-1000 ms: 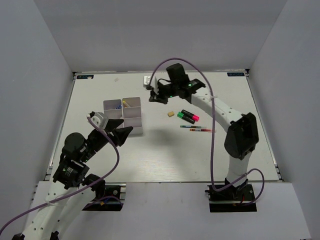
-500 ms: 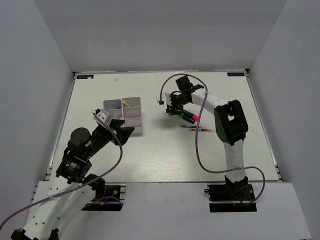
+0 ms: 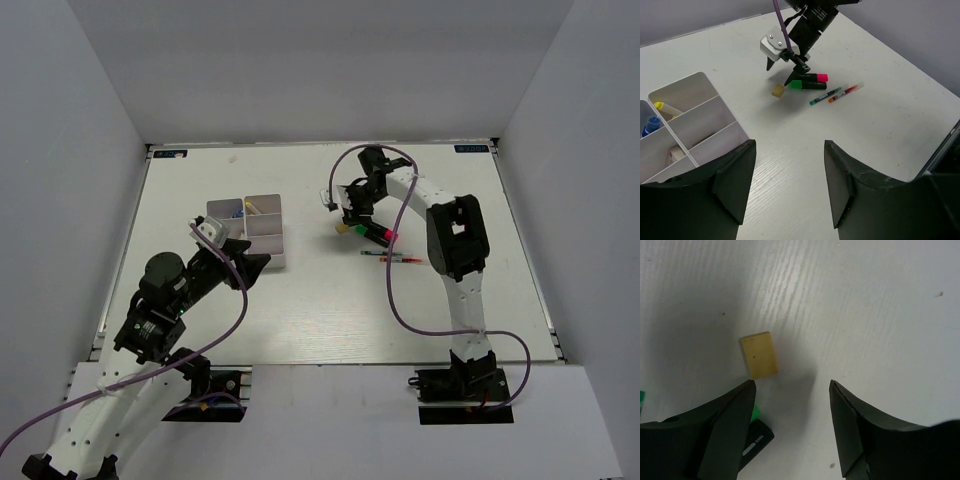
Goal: Sort the stationery into containers
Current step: Pick up the stationery from the center of the board.
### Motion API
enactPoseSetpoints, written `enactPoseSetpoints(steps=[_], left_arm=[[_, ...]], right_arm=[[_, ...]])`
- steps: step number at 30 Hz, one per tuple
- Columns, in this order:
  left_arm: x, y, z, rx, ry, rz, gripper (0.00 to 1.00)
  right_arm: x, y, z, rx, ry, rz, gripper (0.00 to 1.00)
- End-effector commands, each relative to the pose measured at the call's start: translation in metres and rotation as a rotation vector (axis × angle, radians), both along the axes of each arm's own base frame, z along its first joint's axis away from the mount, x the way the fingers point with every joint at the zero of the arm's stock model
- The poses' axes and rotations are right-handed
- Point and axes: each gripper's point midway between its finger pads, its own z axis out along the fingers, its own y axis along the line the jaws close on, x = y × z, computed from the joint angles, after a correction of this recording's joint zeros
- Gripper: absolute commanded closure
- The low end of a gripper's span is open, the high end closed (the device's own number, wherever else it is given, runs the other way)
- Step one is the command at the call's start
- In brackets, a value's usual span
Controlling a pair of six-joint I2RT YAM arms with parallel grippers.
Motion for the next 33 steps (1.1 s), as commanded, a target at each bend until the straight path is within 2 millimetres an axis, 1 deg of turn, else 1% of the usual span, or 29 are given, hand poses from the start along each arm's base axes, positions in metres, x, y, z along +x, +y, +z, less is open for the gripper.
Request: enactPoseSetpoints(steps=[1, 2, 3, 5, 7, 10, 11, 12, 13, 15, 16, 18, 19, 20, 22, 23, 24, 25, 27, 28, 29, 30, 32, 33], left_arm=[[0.001, 0.002, 0.005, -0.001, -0.011, 0.009, 0.33], [0.001, 0.002, 0.005, -0.001, -0.011, 0.009, 0.33], [0.001, 0.002, 0.005, -0.001, -0.011, 0.009, 0.33], [0.001, 0.002, 0.005, -0.001, -0.011, 0.009, 0.33], [0.002, 0.001, 0.002, 0.003, -0.003, 0.008, 0.33], [0.002, 0.001, 0.002, 0.003, -0.003, 0.008, 0.33], [0.002, 0.001, 0.002, 0.003, -0.003, 0.008, 0.33], [0.002, 0.001, 0.002, 0.003, -0.003, 0.008, 0.33], [0.002, 0.001, 0.002, 0.003, -0.003, 0.008, 0.33], [0.002, 0.001, 0.002, 0.003, -0.003, 0.008, 0.33], [0.002, 0.001, 0.002, 0.003, -0.003, 0.008, 0.33], [0.002, 0.001, 0.002, 0.003, -0.003, 0.008, 0.33], [0.002, 0.001, 0.002, 0.003, -0.003, 0.008, 0.33], [0.002, 0.001, 0.002, 0.003, -0.003, 0.008, 0.33], [0.002, 0.001, 0.002, 0.003, -0.003, 0.008, 0.33], [0.002, 0.001, 0.002, 0.003, -0.003, 0.008, 0.33], [0.002, 0.001, 0.002, 0.003, -0.003, 0.008, 0.33], [0.002, 0.001, 0.002, 0.003, -0.003, 0.008, 0.33], [0.002, 0.001, 0.002, 0.003, -0.003, 0.008, 0.33], [0.002, 0.001, 0.002, 0.003, -0.003, 0.008, 0.33], [0.001, 0.002, 0.005, -0.001, -0.011, 0.009, 0.33], [0.001, 0.002, 0.005, -0.001, -0.011, 0.009, 0.33], [0.001, 0.002, 0.005, -0.001, -0.011, 0.009, 0.33], [0.001, 0.002, 0.005, -0.001, -0.011, 0.009, 0.33]], right_arm=[[-0.019, 0.0, -0.008, -0.013, 0.066, 0.081, 0.34], [-0.023, 0.0, -0.008, -0.015, 0.083, 0.089, 0.34], [-0.021, 0.002, -0.003, -0.005, 0.077, 0.092, 0.34], [-0.023, 0.003, 0.0, 0.001, 0.08, 0.097, 0.34], [-0.024, 0.004, -0.002, 0.001, 0.079, 0.095, 0.34], [-0.024, 0.006, -0.007, -0.005, 0.085, 0.096, 0.34], [-0.025, 0.006, -0.014, -0.009, 0.101, 0.098, 0.34], [-0.026, 0.01, -0.014, -0.007, 0.104, 0.103, 0.36], [-0.027, 0.01, -0.019, -0.014, 0.116, 0.102, 0.36], [-0.031, 0.012, -0.026, -0.025, 0.137, 0.106, 0.37], [-0.033, 0.014, -0.026, -0.028, 0.137, 0.116, 0.37], [-0.038, 0.012, -0.036, -0.049, 0.162, 0.124, 0.4], [-0.04, 0.014, -0.034, -0.052, 0.161, 0.139, 0.4], [-0.042, 0.013, -0.039, -0.059, 0.183, 0.139, 0.44], [-0.042, 0.013, -0.037, -0.061, 0.188, 0.143, 0.5], [-0.047, 0.012, -0.038, -0.071, 0.212, 0.15, 0.52], [-0.051, 0.012, -0.039, -0.076, 0.225, 0.157, 0.63], [-0.052, 0.011, -0.038, -0.079, 0.23, 0.157, 0.7], [-0.059, 0.005, -0.036, -0.1, 0.256, 0.162, 0.79], [-0.063, 0.006, -0.031, -0.095, 0.264, 0.166, 0.85], [-0.069, 0.006, -0.03, -0.097, 0.282, 0.171, 0.86], [-0.072, 0.009, -0.014, -0.069, 0.268, 0.181, 0.86], [-0.086, 0.016, -0.009, -0.041, 0.293, 0.193, 0.9], [-0.085, 0.022, -0.004, -0.019, 0.272, 0.197, 0.92]])
